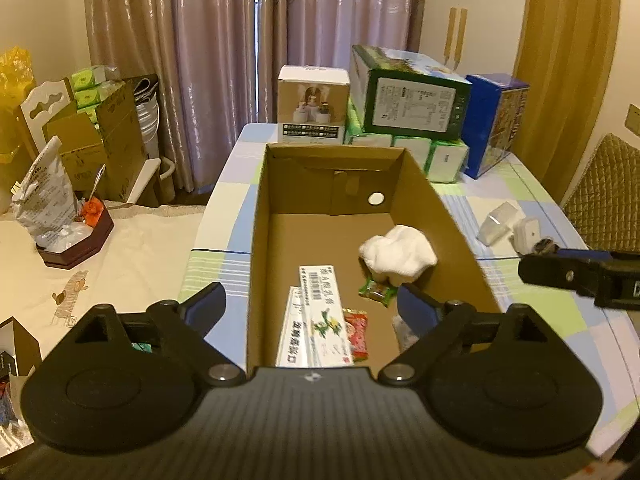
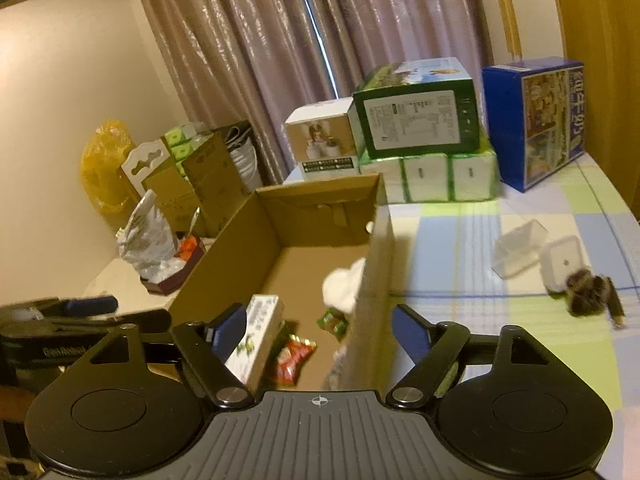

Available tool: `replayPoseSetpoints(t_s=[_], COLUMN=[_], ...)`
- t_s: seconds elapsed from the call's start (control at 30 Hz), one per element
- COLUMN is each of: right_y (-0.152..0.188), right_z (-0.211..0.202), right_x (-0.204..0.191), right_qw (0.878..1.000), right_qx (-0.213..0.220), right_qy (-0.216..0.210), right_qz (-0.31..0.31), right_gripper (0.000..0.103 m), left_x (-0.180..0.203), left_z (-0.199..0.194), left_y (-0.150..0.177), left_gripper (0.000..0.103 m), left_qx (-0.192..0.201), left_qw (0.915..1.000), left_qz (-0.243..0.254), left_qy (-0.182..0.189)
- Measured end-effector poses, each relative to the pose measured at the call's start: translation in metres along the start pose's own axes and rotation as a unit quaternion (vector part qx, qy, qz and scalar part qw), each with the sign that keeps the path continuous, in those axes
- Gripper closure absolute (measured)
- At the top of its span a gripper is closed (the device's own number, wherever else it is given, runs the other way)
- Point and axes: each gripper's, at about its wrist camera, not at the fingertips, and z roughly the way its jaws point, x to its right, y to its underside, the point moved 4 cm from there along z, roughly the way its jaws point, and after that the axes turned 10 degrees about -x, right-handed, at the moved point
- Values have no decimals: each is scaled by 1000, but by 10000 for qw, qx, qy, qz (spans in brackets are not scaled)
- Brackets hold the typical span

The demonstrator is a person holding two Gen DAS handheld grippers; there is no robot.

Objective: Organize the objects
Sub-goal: 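Move both tools back toward the brown scrunchie and black lighter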

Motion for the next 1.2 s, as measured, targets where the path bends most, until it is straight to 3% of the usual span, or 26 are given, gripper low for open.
replayPoseSetpoints(t_s=[0.23, 0.53, 0.83, 1.2], right_y=[27, 54, 71, 85], right_z=[-39, -80, -107, -132], right_x=[10, 29, 54, 92], right_qw=[9999, 9995, 9969, 9947], right_qx=[-73, -71, -71, 3], right_qy=[154, 312, 787, 926], right_qz=[-23, -28, 52, 449], right_gripper=[15, 7, 6, 5], left_x=[32, 78, 117, 158], left_z=[-30, -55, -67, -64], left_y=[17, 44, 54, 62], left_gripper=[2, 1, 1, 1], left_qx=[49, 28, 90, 16], left_qw=[9999, 9997, 9992, 9977], left_qz=[93, 112, 102, 327], left_qy=[82, 218, 379, 602])
